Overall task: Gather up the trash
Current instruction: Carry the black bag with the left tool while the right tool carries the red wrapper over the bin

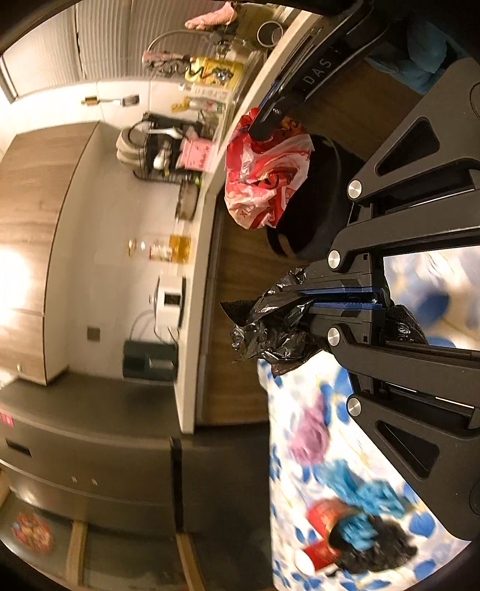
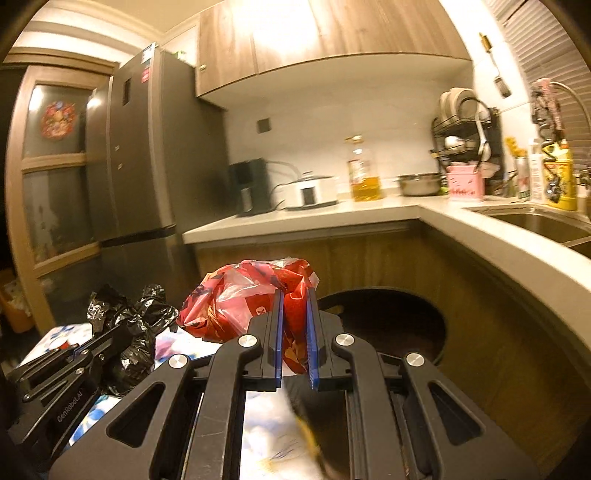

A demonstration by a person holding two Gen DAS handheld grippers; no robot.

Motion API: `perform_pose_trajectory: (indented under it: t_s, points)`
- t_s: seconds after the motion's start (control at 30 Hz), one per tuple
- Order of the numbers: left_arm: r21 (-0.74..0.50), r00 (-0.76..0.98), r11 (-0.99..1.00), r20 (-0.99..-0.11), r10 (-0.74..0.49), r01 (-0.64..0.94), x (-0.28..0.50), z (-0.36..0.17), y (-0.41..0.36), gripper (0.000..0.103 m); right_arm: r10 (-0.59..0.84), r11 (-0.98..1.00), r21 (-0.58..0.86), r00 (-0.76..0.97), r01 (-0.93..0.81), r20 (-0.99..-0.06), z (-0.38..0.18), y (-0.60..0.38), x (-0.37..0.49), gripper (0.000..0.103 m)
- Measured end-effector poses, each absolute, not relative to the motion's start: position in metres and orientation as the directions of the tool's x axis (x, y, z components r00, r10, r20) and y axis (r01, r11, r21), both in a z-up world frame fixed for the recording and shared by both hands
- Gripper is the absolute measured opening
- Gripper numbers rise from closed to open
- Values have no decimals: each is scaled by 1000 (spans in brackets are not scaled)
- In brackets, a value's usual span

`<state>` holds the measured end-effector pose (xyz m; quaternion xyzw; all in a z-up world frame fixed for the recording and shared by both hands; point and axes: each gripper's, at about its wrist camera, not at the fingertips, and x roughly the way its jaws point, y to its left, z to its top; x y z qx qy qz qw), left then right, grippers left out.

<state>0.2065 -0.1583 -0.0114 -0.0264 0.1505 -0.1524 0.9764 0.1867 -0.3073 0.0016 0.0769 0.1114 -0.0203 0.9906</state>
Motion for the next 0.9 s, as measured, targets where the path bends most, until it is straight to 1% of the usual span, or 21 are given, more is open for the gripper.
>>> perform_pose_trajectory:
  t_s: [0.27,0.5,0.9]
  points:
    - [-109,880,914,-246,-407,392,232,4,-208,2,-115,971,183,972,154,-207,6,-352,199,12]
    - [-107,853,887,-244,-461,449,255,4,-238,2,-167,960,191,964,206,-205,3,-369,205,12]
    - [-109,830,871,-265,-491,480,277,-11,-264,2,-190,948,212,958,236,-214,-3,-382,216,12]
